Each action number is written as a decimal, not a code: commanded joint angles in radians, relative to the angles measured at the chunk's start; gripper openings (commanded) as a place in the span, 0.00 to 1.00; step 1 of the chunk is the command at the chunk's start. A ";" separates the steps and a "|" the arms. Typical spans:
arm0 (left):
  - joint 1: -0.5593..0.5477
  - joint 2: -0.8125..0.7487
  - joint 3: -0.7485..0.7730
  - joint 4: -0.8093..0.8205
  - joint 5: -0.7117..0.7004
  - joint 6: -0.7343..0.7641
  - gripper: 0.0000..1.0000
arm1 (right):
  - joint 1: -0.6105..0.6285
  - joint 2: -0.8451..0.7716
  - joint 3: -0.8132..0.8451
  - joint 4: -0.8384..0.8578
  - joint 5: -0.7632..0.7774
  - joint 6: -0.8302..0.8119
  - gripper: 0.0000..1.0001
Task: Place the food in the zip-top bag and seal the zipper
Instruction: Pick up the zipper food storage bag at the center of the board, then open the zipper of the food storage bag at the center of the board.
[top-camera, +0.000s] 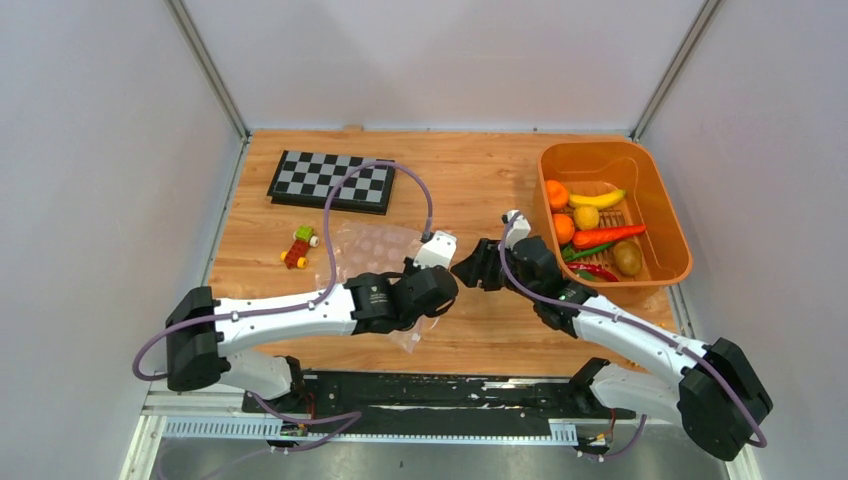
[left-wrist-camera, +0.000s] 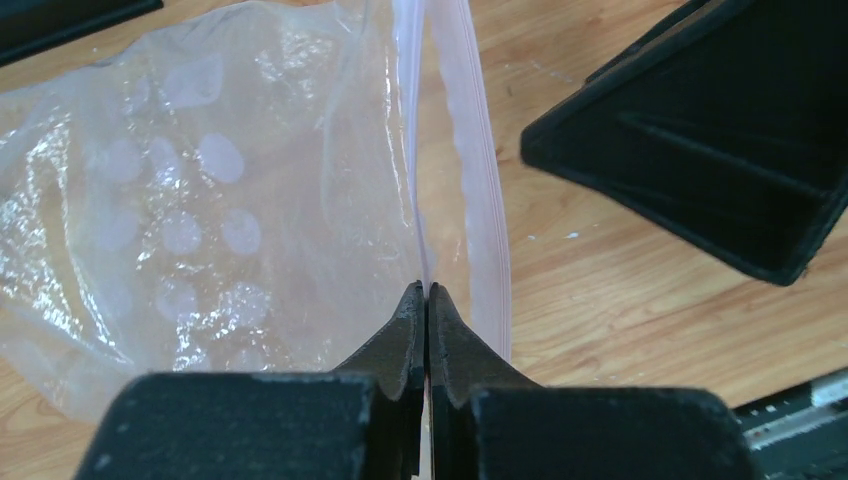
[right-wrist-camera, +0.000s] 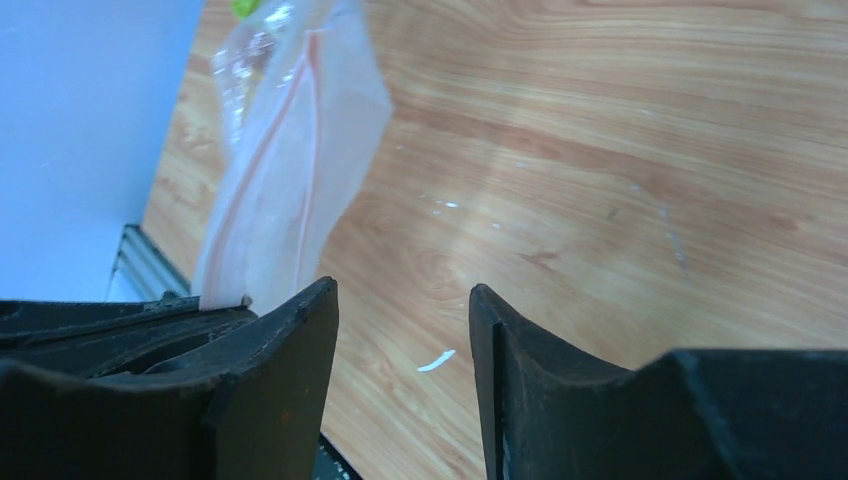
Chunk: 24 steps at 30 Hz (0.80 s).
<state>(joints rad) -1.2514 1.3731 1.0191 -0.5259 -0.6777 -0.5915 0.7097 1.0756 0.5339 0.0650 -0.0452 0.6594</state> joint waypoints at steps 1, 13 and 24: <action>-0.008 -0.058 0.042 -0.038 0.044 0.031 0.00 | -0.004 -0.036 -0.010 0.170 -0.157 0.021 0.53; -0.008 -0.099 0.081 -0.043 0.088 0.039 0.00 | 0.001 -0.081 0.037 0.114 -0.184 0.050 0.49; -0.008 -0.140 0.057 -0.011 0.124 0.037 0.00 | 0.034 0.058 0.067 0.172 -0.213 0.059 0.14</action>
<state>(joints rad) -1.2518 1.2842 1.0607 -0.5774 -0.5545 -0.5655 0.7376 1.1252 0.5568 0.1780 -0.2340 0.7036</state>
